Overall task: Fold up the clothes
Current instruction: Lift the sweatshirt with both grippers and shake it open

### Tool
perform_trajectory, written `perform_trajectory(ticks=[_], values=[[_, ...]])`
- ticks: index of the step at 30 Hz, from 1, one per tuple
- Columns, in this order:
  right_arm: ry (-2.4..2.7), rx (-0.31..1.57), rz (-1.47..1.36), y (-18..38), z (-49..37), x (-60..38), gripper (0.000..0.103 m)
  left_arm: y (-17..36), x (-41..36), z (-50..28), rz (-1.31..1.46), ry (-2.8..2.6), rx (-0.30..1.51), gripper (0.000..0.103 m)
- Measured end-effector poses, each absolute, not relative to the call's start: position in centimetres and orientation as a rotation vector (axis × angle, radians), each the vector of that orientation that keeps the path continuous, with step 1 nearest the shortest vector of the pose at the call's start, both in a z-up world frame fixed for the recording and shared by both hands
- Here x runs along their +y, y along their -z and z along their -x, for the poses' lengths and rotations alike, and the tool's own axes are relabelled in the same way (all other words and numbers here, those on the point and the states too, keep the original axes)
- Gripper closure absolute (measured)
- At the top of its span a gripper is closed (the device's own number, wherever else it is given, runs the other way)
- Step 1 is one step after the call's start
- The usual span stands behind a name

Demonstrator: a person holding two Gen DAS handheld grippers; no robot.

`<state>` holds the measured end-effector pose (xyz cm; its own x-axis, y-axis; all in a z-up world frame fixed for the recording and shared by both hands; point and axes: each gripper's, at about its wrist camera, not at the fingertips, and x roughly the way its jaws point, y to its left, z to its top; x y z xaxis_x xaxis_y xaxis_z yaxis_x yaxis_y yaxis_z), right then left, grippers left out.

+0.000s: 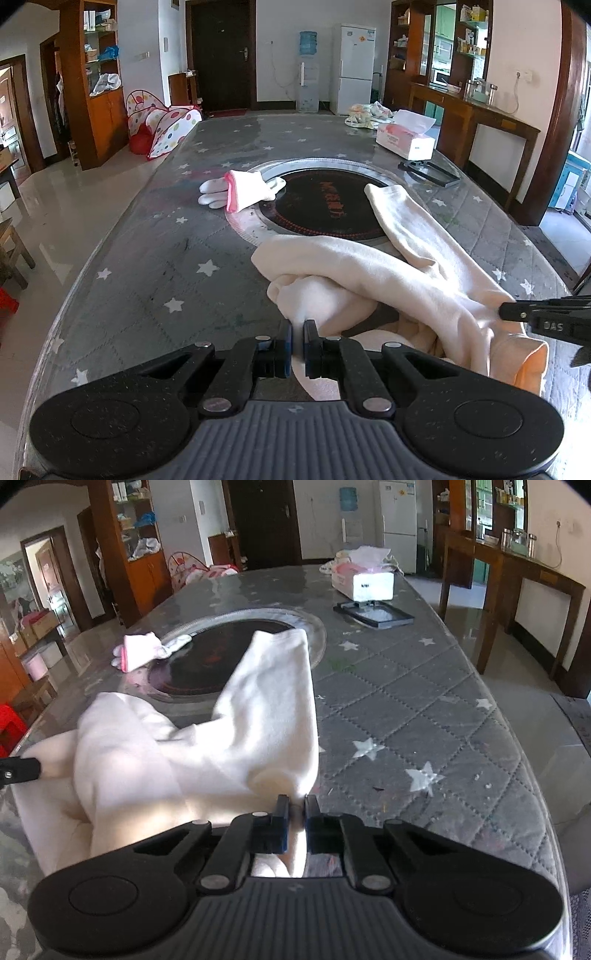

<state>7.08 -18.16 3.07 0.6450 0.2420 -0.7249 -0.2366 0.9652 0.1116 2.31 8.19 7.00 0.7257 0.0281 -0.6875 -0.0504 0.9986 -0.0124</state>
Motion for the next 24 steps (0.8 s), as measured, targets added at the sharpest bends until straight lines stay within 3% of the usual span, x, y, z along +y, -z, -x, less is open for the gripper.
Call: perform_trajectory(ticks=[12, 24], values=[[-0.333, 0.792, 0.057, -5.4, 0.6, -19.4, 0.097, -7.3, 10.3, 3.0, 0.078, -0.047, 0.744, 0.096], [-0.395, 0.914, 0.181, -3.7, 7.2, -20.2, 0.096, -5.6, 13.1, 9.7, 0.087, -0.081, 0.800, 0.096]])
